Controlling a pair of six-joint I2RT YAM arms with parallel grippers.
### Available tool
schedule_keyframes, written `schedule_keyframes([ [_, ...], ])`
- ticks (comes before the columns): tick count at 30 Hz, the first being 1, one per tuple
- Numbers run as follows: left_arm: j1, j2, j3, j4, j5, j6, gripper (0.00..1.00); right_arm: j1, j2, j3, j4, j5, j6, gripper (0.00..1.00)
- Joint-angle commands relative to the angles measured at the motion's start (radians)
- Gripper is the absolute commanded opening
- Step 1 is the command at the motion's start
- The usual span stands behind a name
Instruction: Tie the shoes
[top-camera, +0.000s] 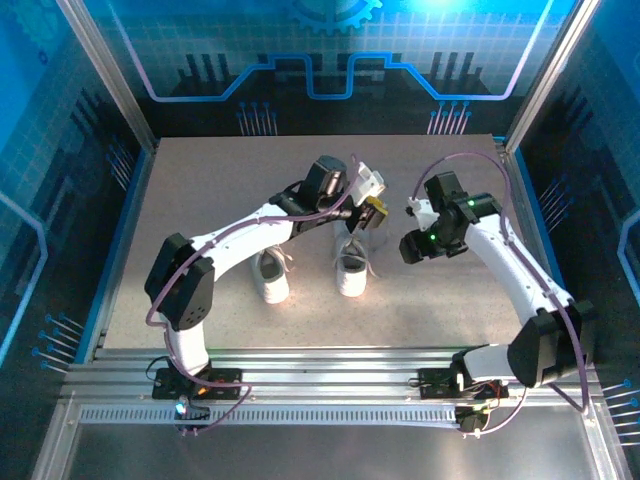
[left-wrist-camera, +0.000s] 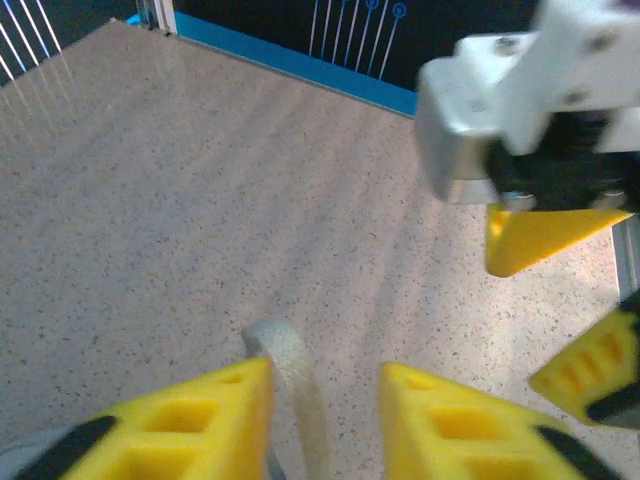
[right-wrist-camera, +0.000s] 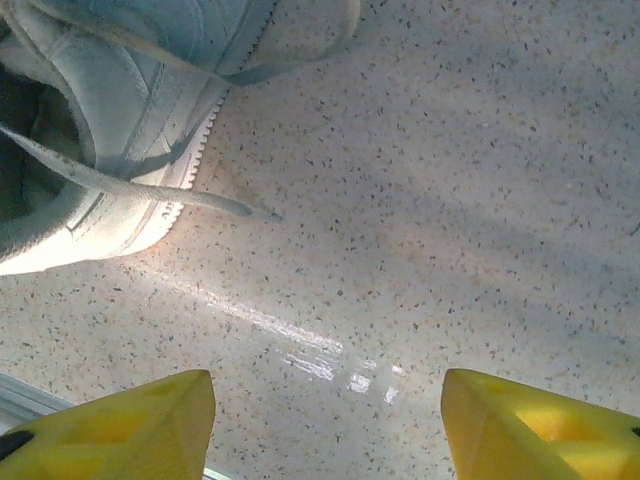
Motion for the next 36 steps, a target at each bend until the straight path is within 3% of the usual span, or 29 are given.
schedule_keyframes([
  [1,-0.001,-0.001,0.02,-0.021,-0.031,-0.024,0.53,0.017,-0.042,-0.04,0.031,0.01,0.028,0.61],
  [7,0.064,-0.098,-0.09,0.006,-0.029,-0.097,0.56,0.163,-0.011,-0.11,0.18,-0.06,-0.004,0.6],
  [12,0.109,-0.218,-0.236,0.021,-0.048,-0.117,0.56,0.231,0.145,-0.092,0.255,-0.07,-0.078,0.58],
  [19,0.151,-0.355,-0.4,0.03,-0.08,-0.129,0.56,0.256,0.312,-0.065,0.326,-0.071,-0.186,0.57],
  [25,0.167,-0.411,-0.473,0.029,-0.097,-0.125,0.57,0.256,0.357,-0.078,0.384,-0.153,-0.29,0.55],
  [28,0.169,-0.421,-0.493,0.031,-0.093,-0.117,0.56,0.253,0.339,-0.104,0.425,-0.207,-0.311,0.41],
  [32,0.171,-0.414,-0.513,0.014,-0.09,-0.117,0.56,0.25,0.241,-0.191,0.547,-0.238,-0.279,0.05],
  [33,0.171,-0.407,-0.517,0.002,-0.091,-0.119,0.55,0.248,0.202,-0.217,0.58,-0.239,-0.268,0.0],
  [36,0.171,-0.396,-0.54,-0.013,-0.1,-0.141,0.52,0.238,0.103,-0.276,0.636,-0.241,-0.25,0.0],
])
